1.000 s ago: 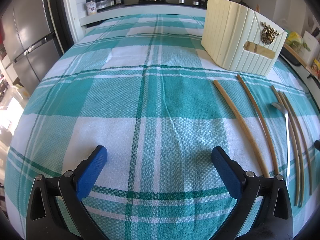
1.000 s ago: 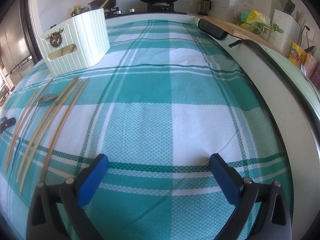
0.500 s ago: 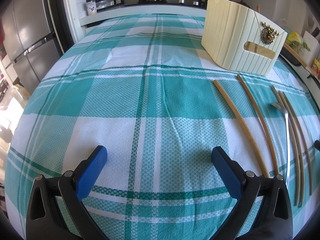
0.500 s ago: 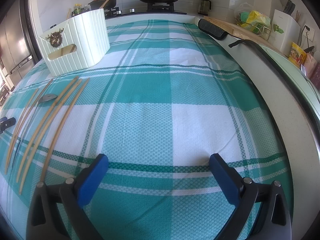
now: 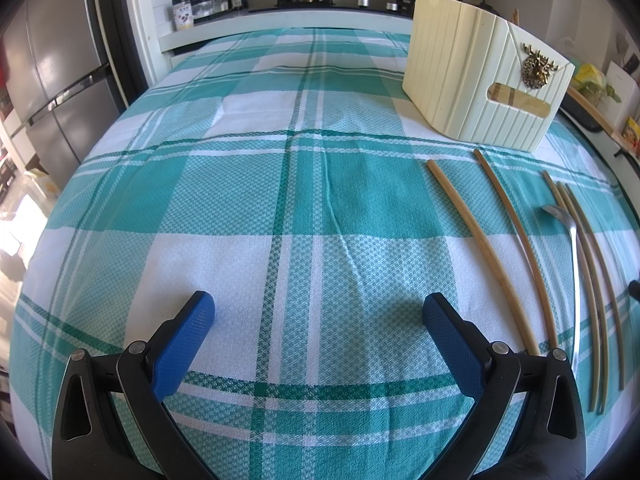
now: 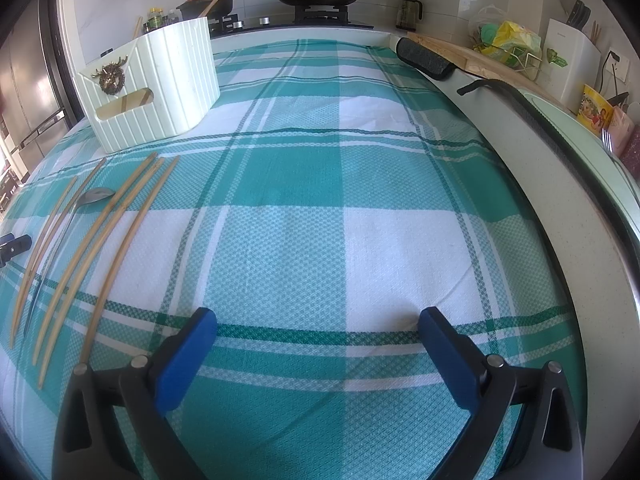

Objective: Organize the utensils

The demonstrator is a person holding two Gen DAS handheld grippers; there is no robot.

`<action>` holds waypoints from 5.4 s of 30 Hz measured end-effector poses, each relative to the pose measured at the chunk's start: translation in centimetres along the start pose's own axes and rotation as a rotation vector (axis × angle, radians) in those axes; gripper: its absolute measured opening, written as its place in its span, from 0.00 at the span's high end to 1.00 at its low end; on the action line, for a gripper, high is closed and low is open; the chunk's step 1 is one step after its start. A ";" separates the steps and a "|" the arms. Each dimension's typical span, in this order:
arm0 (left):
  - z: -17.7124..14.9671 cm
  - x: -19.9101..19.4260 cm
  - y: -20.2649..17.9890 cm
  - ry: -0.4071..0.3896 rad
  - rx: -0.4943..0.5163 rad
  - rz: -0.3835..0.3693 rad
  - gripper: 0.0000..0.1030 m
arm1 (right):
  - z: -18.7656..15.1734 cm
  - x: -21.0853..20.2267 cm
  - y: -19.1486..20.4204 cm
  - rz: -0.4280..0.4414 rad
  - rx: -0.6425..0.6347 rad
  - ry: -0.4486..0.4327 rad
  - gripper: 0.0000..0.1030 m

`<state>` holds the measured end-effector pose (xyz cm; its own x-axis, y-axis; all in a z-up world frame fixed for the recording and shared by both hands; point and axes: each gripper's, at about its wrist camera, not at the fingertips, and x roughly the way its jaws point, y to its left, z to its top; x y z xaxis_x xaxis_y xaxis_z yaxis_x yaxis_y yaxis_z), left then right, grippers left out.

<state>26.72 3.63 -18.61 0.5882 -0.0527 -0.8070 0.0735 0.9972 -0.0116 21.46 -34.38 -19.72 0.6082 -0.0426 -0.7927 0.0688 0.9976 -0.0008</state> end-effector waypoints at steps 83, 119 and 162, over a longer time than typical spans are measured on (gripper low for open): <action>0.8 -3.7 -6.7 -0.063 0.054 -0.194 0.01 | 1.9 -4.3 10.0 0.165 -0.086 -0.072 0.36; 8.0 3.5 -6.6 0.184 0.138 -0.163 0.96 | 12.4 6.7 13.6 0.150 -0.185 0.203 0.95; 17.6 -20.3 -1.3 -0.438 0.040 -0.409 0.96 | 21.4 -18.6 11.4 0.346 -0.108 -0.608 0.95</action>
<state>28.80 2.47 8.19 0.7823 -0.4571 -0.4231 0.3890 0.8891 -0.2413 27.83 -23.33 8.04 0.9170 0.2869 -0.2771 -0.2682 0.9577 0.1039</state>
